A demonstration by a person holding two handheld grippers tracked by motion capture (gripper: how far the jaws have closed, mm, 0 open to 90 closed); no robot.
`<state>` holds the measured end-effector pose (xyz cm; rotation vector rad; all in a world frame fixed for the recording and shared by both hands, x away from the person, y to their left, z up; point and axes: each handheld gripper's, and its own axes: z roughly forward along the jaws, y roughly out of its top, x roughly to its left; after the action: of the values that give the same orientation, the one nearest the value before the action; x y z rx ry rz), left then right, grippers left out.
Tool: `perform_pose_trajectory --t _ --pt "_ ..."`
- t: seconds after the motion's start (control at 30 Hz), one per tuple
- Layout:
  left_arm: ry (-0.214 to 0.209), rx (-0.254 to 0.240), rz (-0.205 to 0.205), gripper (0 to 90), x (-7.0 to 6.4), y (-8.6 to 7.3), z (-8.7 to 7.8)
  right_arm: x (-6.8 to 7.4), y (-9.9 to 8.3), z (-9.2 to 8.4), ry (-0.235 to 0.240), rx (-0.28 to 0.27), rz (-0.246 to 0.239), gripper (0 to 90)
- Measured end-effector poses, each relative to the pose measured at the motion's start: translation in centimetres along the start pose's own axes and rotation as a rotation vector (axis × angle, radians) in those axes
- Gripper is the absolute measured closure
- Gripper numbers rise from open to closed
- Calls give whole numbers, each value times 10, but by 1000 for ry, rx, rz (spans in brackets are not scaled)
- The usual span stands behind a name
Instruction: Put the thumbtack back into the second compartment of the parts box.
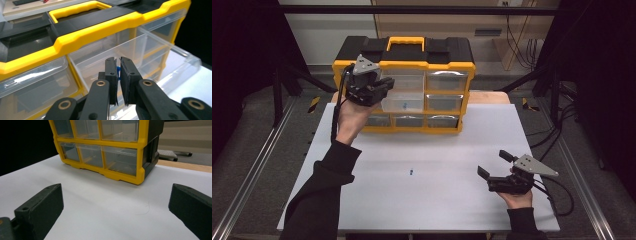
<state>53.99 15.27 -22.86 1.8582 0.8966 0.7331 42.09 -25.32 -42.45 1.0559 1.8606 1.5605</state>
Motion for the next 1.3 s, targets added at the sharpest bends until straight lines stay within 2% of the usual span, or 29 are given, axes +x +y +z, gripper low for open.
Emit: perform_pose_trajectory --t 0.2,0.3,0.37,0.43,0.47,0.53,0.57,0.67,0.73,0.83,1.03,1.1,1.2,1.3 --pt "17 41 15 825 3 -3 7 0 0 0 -1 2 6 6" --pt "22 42 14 800 2 -3 10 0 0 0 0 -2 9 6" --pt "26 29 3 776 1 -2 10 -1 0 -2 3 11 -8 6" --pt "19 1 10 730 3 -1 9 -1 0 -2 -2 7 0 5" --pt "27 12 1 706 2 -1 5 -1 1 -2 -2 7 -1 6" --pt "34 -22 -7 626 2 -1 -2 1 1 -2 4 -6 29 6" --pt "31 -33 -6 599 3 -1 -6 1 1 -2 6 -7 26 6" --pt "18 -73 -12 519 5 -2 -20 0 1 -2 -1 -3 14 6" --pt "-1 -114 -38 447 6 -5 -28 0 1 -2 -1 -3 18 6" --pt "-22 -138 -45 359 8 -12 -39 0 1 -2 -4 4 9 5" --pt "-38 -140 -40 189 5 -27 -52 0 1 -2 -2 2 12 6" --pt "-43 -129 -24 135 4 -33 -56 0 1 -2 -2 2 11 6" --pt "-52 -151 -34 98 0 -40 -61 0 1 -2 -1 3 11 6" --pt "-60 -166 -22 75 -3 -51 -63 -1 1 -3 -2 -1 6 6"
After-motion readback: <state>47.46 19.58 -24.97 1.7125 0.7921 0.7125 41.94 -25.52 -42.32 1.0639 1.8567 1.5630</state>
